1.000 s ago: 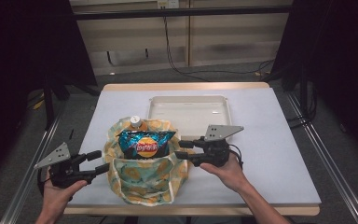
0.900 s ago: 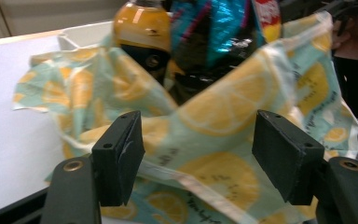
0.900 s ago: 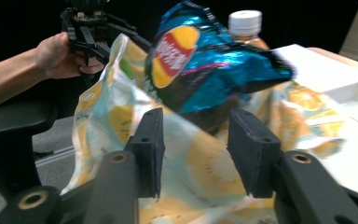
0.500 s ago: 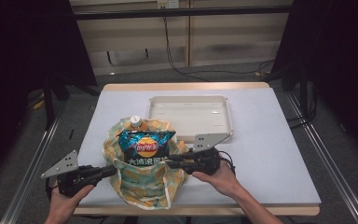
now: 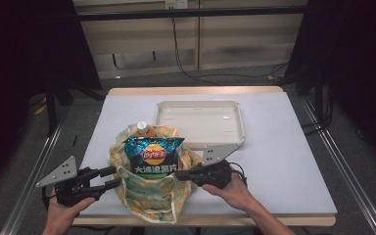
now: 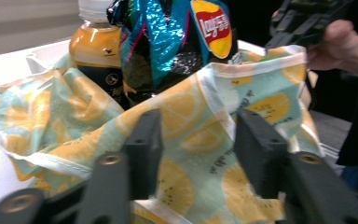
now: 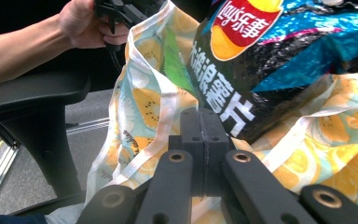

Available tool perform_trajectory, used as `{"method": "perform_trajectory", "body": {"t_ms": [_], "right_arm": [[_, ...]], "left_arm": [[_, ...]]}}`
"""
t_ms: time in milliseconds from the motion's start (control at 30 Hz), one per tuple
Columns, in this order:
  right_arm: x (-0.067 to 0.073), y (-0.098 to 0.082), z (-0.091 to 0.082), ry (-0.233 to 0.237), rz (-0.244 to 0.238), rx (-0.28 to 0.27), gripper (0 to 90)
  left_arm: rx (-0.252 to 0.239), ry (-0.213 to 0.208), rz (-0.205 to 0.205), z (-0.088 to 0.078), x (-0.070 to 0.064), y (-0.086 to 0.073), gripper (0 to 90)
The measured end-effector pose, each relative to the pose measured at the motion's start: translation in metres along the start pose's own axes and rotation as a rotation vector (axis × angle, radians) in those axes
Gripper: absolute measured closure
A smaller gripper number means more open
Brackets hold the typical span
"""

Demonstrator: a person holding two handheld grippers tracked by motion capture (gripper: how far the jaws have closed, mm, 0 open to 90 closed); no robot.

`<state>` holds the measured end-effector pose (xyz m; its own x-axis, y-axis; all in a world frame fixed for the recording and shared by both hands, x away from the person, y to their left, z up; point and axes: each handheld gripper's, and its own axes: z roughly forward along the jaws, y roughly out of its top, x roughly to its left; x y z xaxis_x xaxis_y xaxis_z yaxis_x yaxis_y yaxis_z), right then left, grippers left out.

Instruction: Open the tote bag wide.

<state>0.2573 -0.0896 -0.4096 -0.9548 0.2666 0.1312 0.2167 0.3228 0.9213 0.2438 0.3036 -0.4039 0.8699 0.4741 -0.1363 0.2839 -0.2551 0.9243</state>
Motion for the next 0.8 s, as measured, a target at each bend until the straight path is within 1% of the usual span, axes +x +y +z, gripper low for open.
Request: {"method": "perform_trajectory", "body": {"t_ms": [33, 67, 100, 133, 167, 200, 233, 267, 300, 333, 367, 400, 433, 467, 500, 533, 600, 633, 667, 700, 733, 767, 800], "right_arm": [[0.001, 0.0, 0.001, 0.006, -0.001, -0.002, 90.0], [0.002, 0.0, 0.001, 0.009, -0.002, 0.0, 90.0], [0.002, 0.0, 0.002, 0.01, -0.01, 0.003, 90.0], [0.002, 0.0, 0.003, 0.009, -0.009, 0.006, 90.0], [0.003, -0.001, 0.004, 0.011, -0.009, 0.008, 90.0], [0.003, -0.001, 0.005, 0.011, -0.008, 0.007, 90.0], [0.004, -0.001, 0.005, 0.014, -0.009, 0.007, 90.0], [0.004, 0.0, 0.006, 0.014, -0.012, 0.006, 90.0], [0.004, 0.0, 0.005, 0.011, -0.011, 0.005, 90.0], [0.004, 0.0, 0.005, 0.013, -0.012, 0.002, 90.0], [0.003, 0.0, 0.005, 0.009, -0.01, 0.002, 90.0], [0.003, -0.001, 0.004, 0.007, -0.01, 0.002, 90.0], [0.003, -0.002, 0.004, 0.004, -0.013, 0.007, 90.0], [0.003, -0.002, 0.004, 0.004, -0.013, 0.007, 90.0], [0.003, -0.003, 0.004, 0.004, -0.01, 0.009, 90.0], [0.004, -0.004, 0.003, 0.001, -0.009, 0.013, 90.0], [0.006, -0.007, 0.003, 0.003, -0.011, 0.019, 90.0], [0.007, -0.008, 0.003, 0.006, -0.013, 0.029, 90.0], [0.008, -0.009, 0.004, 0.007, -0.02, 0.035, 90.0], [0.009, -0.01, 0.003, 0.008, -0.02, 0.041, 90.0], [0.01, -0.012, 0.002, 0.009, -0.021, 0.046, 90.0], [0.011, -0.014, 0.001, 0.007, -0.018, 0.054, 90.0], [0.011, -0.017, 0.0, 0.009, -0.013, 0.057, 90.0]], "left_arm": [[0.005, 0.008, 0.004, 0.0, 0.0, 0.0, 45.4], [0.0, 0.014, -0.001, 0.002, 0.0, 0.001, 42.3], [-0.009, 0.006, -0.008, 0.003, 0.001, 0.001, 39.0], [-0.014, 0.023, -0.015, 0.006, 0.001, 0.003, 35.6], [-0.01, 0.02, -0.007, 0.008, 0.002, 0.004, 30.9], [-0.01, 0.016, 0.001, 0.01, 0.003, 0.006, 30.4], [-0.003, 0.022, 0.014, 0.012, 0.005, 0.007, 29.5], [-0.004, -0.011, -0.001, 0.013, 0.005, 0.007, 30.0], [-0.015, -0.022, -0.005, 0.014, 0.004, 0.006, 35.1], [-0.007, -0.021, 0.007, 0.015, 0.003, 0.004, 40.6], [-0.001, -0.018, 0.019, 0.015, 0.001, 0.003, 54.3], [0.01, -0.02, 0.029, 0.014, 0.001, 0.001, 62.6], [0.013, -0.031, 0.019, 0.014, 0.0, -0.002, 78.3], [0.02, -0.028, 0.024, 0.013, 0.0, -0.004, 78.3], [0.026, -0.031, 0.027, 0.012, 0.0, -0.005, 82.0], [0.023, -0.043, 0.019, 0.011, -0.001, -0.007, 84.2], [0.039, -0.034, 0.017, 0.009, -0.003, -0.011, 86.8], [0.045, -0.036, 0.012, 0.008, -0.003, -0.014, 87.9], [0.039, -0.045, 0.009, 0.008, -0.004, -0.017, 87.9], [0.043, -0.039, 0.005, 0.007, -0.006, -0.02, 87.9], [0.054, -0.035, 0.006, 0.006, -0.007, -0.024, 88.0], [0.062, -0.045, 0.005, 0.005, -0.008, -0.027, 88.2], [0.078, -0.037, 0.0, 0.005, -0.008, -0.029, 88.6]]}}
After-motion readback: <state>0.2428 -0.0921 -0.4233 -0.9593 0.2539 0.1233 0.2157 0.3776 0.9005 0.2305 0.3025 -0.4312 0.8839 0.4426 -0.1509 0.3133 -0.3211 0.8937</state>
